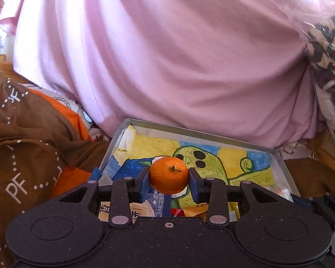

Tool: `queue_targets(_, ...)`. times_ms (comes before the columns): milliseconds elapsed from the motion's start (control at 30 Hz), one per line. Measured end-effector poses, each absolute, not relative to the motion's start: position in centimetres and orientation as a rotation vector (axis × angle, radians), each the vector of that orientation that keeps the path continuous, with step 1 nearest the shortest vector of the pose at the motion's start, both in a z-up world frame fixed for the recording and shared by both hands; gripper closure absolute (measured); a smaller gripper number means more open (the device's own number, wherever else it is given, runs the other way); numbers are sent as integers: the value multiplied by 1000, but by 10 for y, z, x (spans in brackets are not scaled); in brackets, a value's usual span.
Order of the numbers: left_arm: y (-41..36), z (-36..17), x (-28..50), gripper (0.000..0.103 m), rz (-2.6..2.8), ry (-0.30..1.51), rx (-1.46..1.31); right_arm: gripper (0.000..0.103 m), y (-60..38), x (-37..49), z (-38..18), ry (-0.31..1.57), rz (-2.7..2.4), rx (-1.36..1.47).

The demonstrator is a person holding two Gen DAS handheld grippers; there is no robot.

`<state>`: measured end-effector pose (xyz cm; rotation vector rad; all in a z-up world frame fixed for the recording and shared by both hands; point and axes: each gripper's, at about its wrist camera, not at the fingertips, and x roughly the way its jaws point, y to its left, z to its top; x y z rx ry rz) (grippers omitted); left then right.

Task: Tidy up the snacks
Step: 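Carry the orange and wrapped biscuit into the frog tray, then open both tools to release the orange and biscuit into the tray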

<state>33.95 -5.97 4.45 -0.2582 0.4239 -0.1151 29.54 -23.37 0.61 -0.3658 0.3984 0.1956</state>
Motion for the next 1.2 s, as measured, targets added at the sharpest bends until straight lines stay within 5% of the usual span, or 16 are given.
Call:
queue_targets(600,-74,18,356,63,-173,493,-240,42,-235,308,-12,393,194,-355)
queue_targets(733,-75,16,355,38,-159,493,-250,30,-235,306,-16,390,191,-370)
queue_targets(1200,-77,15,347,21,-145,474,-292,12,-240,299,-22,383,162,-383)
